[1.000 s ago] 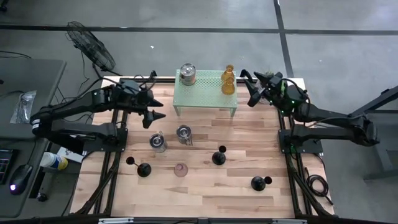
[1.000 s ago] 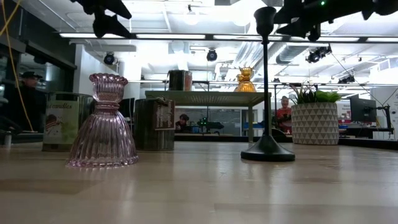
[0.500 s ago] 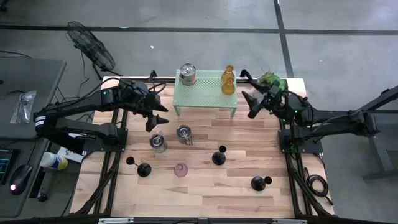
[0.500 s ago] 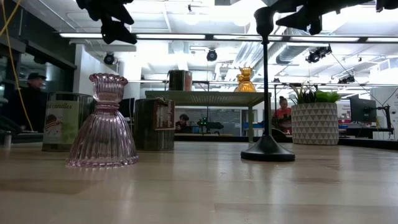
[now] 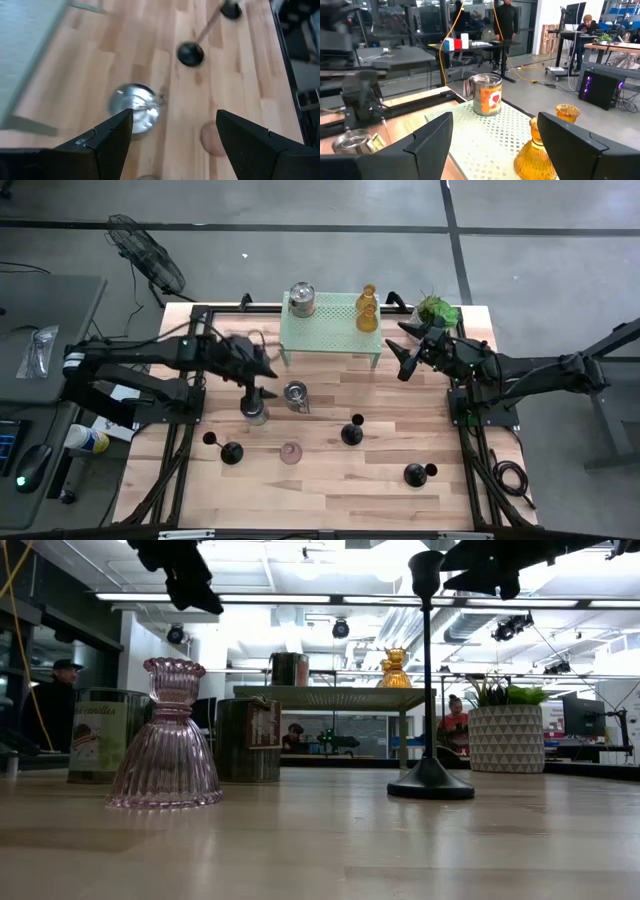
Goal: Pick & Place candle stick holders
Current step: Put the violet candle holder on the shelf
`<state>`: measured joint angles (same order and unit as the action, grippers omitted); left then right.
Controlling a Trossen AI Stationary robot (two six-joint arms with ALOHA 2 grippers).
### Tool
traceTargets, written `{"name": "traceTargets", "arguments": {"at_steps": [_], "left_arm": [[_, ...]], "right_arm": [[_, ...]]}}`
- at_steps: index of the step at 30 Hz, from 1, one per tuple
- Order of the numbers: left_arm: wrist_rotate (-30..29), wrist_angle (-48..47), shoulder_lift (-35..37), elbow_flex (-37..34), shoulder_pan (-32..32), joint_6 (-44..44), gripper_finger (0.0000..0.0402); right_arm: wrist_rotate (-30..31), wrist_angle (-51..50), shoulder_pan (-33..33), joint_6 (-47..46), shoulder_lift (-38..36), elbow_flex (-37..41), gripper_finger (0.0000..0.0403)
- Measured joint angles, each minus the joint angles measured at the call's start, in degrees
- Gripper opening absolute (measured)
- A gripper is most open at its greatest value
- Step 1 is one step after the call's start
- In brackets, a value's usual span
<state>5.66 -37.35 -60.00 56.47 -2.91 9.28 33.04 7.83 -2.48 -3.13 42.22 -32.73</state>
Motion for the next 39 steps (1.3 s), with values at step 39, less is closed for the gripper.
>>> {"name": "traceTargets", "arguments": {"at_steps": [39], "left_arm": [[-4.78, -6.64, -31.39, 16.08, 24.06, 9.25, 0.0382]], "right_arm": [[-4.95, -4.77, -0.02, 0.39, -4.68, 0.0, 0.0284]]}}
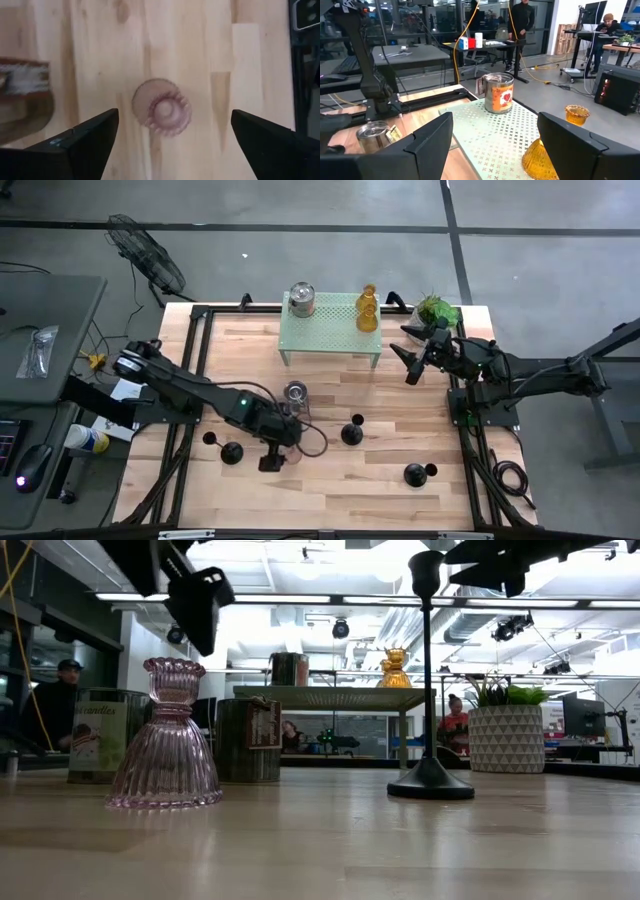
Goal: Pick & Place candle stick holders
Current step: Put the violet candle holder on the shelf
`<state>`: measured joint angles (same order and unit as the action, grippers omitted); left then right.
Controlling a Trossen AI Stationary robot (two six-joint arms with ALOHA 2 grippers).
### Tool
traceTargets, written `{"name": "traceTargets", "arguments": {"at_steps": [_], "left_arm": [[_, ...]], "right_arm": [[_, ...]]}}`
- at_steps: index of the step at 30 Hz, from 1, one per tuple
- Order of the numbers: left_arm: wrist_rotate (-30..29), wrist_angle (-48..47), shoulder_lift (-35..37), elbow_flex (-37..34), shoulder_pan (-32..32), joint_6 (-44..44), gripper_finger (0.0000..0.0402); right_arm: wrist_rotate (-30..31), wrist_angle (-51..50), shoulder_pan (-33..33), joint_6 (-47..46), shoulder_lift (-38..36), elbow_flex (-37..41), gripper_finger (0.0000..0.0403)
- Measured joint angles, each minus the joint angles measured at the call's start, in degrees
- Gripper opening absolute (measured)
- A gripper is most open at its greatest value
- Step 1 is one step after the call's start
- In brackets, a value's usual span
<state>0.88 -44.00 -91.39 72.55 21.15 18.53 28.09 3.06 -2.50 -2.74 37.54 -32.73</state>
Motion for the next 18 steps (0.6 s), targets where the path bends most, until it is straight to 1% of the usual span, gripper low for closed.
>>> {"name": "traceTargets", "arguments": {"at_steps": [15, 18], "left_arm": [[0.23, 0.73, -6.4, 0.07, 0.37, 3.01, 0.0383], [1.15, 0.84, -7.12, 0.07, 0.37, 3.92, 0.0376]], "right_arm": [[-1.39, -0.17, 0.0, -0.01, 0.0, 0.0, 0.0284], [-1.39, -0.19, 0.0, -0.01, 0.0, 0.0, 0.0284]]}}
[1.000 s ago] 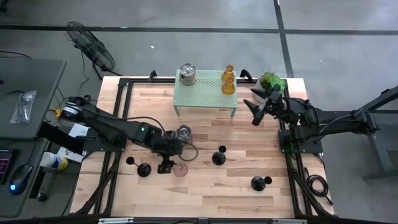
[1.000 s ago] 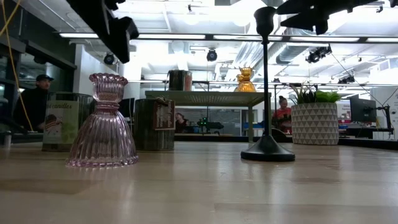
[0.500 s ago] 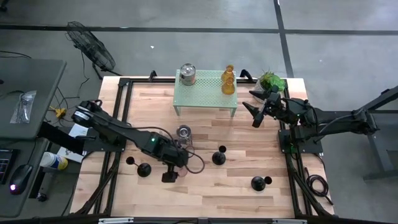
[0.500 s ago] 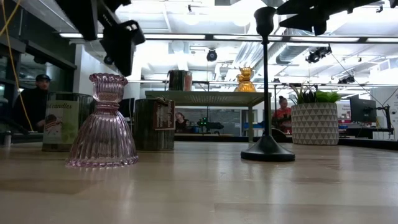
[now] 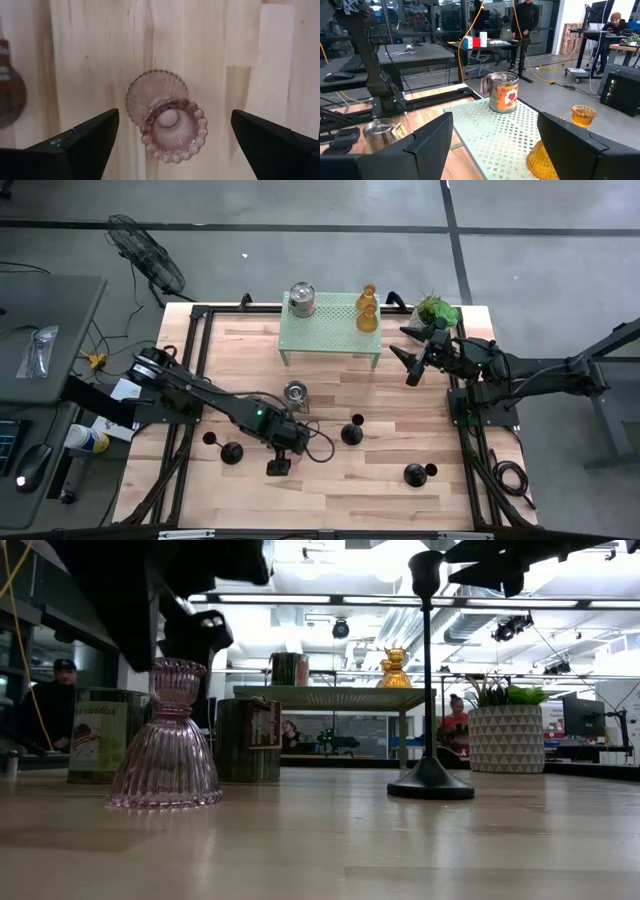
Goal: Pick & Place candle stick holders
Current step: Put the violet candle holder on the shelf
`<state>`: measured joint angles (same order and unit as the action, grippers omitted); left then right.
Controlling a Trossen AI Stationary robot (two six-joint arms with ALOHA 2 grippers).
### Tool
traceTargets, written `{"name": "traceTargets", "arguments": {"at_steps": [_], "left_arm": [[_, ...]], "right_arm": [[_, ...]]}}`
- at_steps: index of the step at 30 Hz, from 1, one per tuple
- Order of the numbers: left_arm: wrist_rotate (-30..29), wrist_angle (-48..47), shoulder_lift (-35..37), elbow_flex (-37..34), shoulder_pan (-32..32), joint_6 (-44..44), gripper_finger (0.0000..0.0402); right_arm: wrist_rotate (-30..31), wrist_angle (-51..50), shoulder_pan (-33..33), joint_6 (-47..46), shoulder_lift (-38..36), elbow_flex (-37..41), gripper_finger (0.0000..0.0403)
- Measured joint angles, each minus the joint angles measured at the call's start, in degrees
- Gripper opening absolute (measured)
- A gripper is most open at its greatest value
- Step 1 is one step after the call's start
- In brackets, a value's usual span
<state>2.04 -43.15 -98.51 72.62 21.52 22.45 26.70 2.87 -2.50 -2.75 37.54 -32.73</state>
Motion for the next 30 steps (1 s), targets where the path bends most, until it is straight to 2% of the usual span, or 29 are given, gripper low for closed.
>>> {"name": "traceTargets", "arguments": {"at_steps": [17, 25, 30], "left_arm": [[0.38, 0.15, -0.25, -0.02, -0.11, 0.59, 0.0217], [0.6, 0.26, -0.24, -0.02, -0.11, 0.74, 0.0172], [0.57, 0.28, -0.23, -0.02, -0.11, 0.73, 0.0167]], "right_arm": [[0.13, 0.02, 0.0, -0.01, 0.0, 0.0, 0.0284], [0.13, -0.07, 0.0, 0.01, 0.0, 0.0, 0.0284], [0.13, -0.09, 0.0, 0.01, -0.01, 0.0, 0.0284]]}}
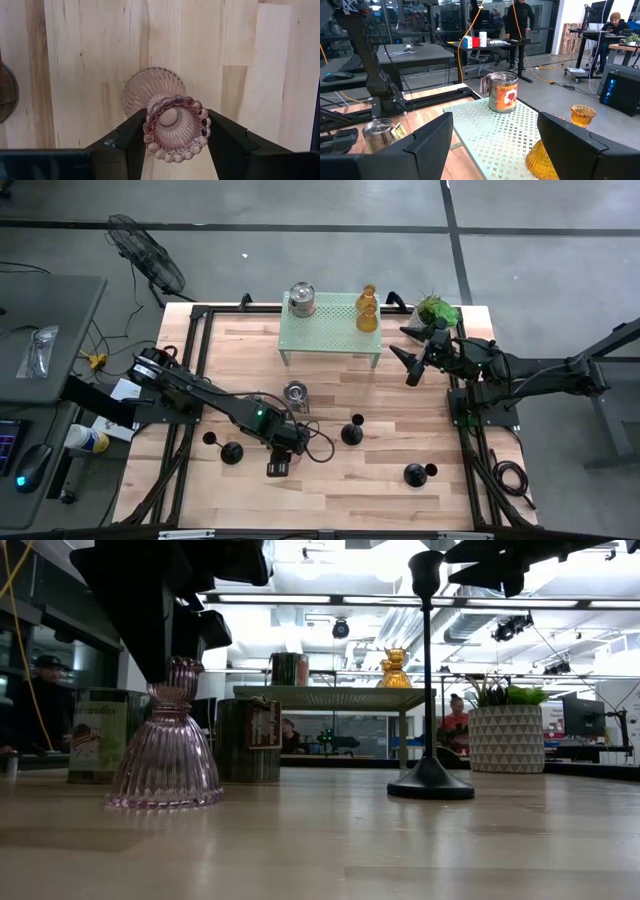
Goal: Pick & Place candle stick holders
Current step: Put the violet candle holder on the shelf
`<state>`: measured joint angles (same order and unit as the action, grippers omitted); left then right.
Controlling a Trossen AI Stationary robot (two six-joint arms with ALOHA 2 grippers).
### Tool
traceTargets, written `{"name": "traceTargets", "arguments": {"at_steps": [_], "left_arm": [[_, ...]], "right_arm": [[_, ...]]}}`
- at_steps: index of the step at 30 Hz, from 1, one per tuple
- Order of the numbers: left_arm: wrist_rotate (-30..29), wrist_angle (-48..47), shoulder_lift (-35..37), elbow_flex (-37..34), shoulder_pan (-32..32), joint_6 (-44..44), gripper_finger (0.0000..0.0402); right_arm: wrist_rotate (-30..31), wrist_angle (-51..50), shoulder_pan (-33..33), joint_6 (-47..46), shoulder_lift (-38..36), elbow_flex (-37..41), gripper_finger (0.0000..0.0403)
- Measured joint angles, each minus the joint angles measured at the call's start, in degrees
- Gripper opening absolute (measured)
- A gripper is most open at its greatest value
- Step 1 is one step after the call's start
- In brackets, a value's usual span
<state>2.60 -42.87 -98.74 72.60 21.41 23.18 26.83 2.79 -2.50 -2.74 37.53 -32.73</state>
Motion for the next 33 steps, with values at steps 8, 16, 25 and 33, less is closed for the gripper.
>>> {"name": "traceTargets", "arguments": {"at_steps": [8, 16, 25, 33], "left_arm": [[-0.47, -0.04, 0.02, 0.0, 0.0, -0.11, 0.0168], [-0.63, -0.36, 0.02, 0.15, 0.0, 0.34, 0.0167], [-1.49, -5.46, 0.02, 5.84, -0.04, 0.71, 0.0166], [-3.6, -12.86, 0.02, 15.2, -0.59, 2.17, 0.0166]], "right_arm": [[0.0, -0.02, 0.0, -0.02, 0.0, 0.0, 0.0284], [0.0, -0.04, 0.0, -0.02, -0.01, 0.0, 0.0284], [-0.02, -0.1, 0.0, -0.18, 0.01, 0.0, 0.0284], [-2.78, -1.52, 0.0, -0.72, 0.01, 0.0, 0.0284]]}}
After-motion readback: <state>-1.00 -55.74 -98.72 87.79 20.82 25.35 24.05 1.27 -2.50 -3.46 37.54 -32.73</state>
